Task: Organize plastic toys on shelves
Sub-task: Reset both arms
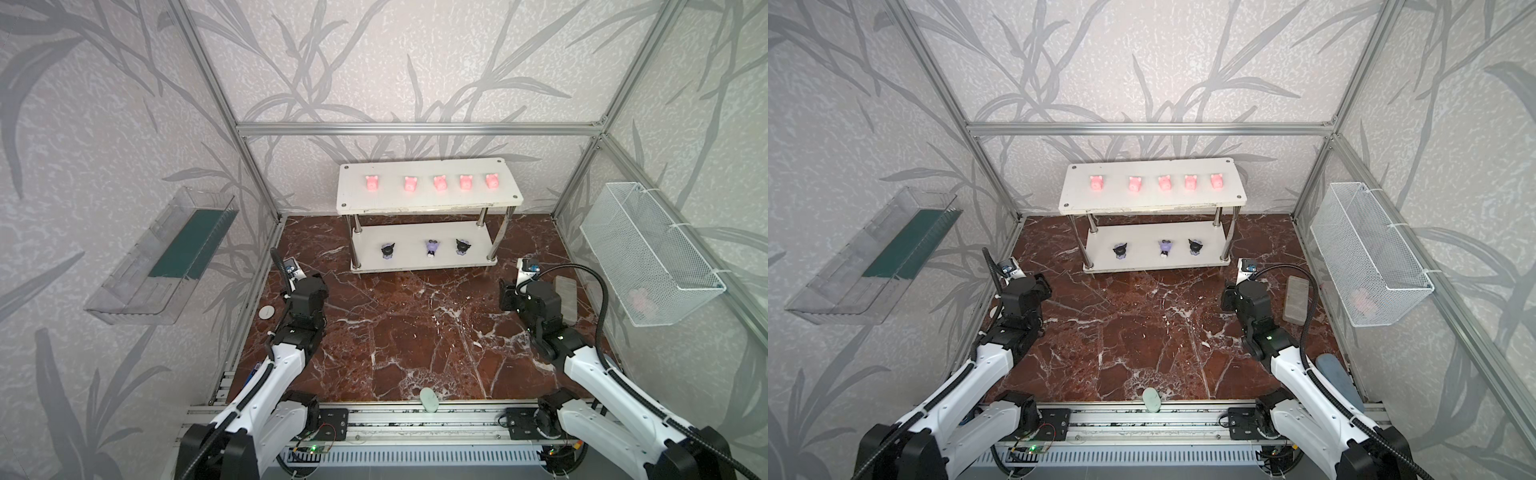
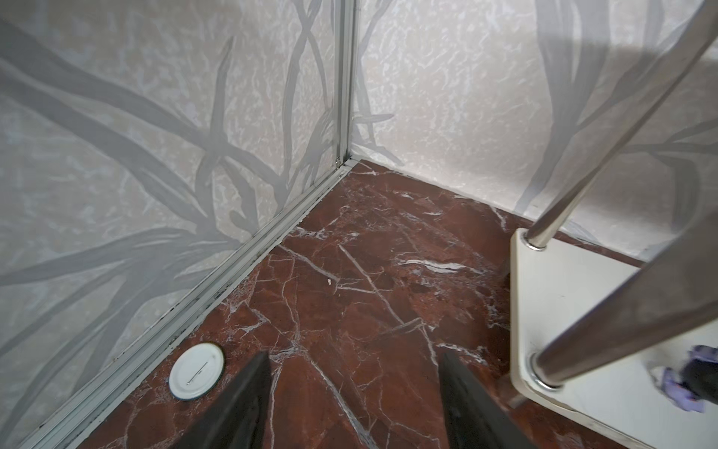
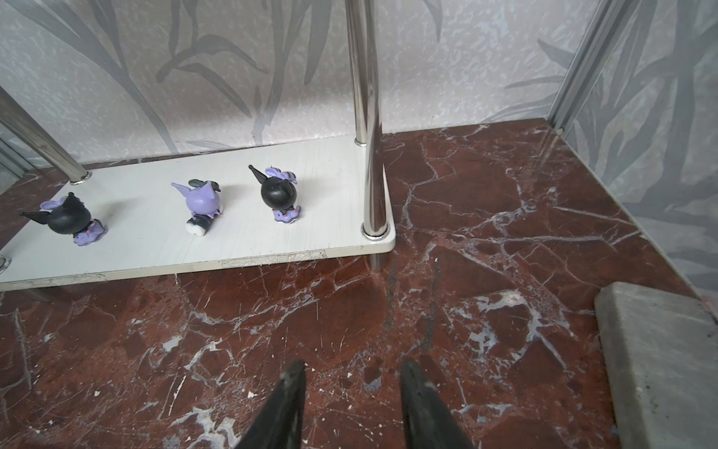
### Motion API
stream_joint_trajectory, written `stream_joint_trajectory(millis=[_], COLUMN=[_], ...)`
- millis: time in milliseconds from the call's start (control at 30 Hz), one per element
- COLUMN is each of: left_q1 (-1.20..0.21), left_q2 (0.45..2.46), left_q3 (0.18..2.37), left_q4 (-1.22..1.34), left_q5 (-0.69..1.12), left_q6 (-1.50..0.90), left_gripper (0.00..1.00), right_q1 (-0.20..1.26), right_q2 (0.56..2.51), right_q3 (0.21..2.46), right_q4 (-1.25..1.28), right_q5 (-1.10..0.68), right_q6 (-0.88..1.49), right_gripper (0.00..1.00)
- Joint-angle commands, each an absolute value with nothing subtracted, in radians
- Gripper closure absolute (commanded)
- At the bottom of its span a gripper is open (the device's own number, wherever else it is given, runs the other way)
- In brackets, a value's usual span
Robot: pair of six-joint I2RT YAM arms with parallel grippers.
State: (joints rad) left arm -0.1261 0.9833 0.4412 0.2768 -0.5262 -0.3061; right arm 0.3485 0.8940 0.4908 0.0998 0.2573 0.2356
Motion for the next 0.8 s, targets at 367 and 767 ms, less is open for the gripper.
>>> stream_joint_trajectory(millis=[367, 767], left_q1=[0.018, 0.031], left_q2=[1.28, 1.516], left_q3=[0.352, 0.383], left_q4=[0.75, 0.891], left_q5=[-0.366, -0.261], left_q6=[-0.134, -0.085], left_gripper=[0.31, 0.26], right_q1=[0.34, 0.281], right_q2=[0.933, 1.133], right_q3=[0.445, 0.381], right_q4=[0.172, 0.467], right_q5=[0.359, 0.481], right_q6=[0.163, 0.053], right_gripper=[0.58, 0.52])
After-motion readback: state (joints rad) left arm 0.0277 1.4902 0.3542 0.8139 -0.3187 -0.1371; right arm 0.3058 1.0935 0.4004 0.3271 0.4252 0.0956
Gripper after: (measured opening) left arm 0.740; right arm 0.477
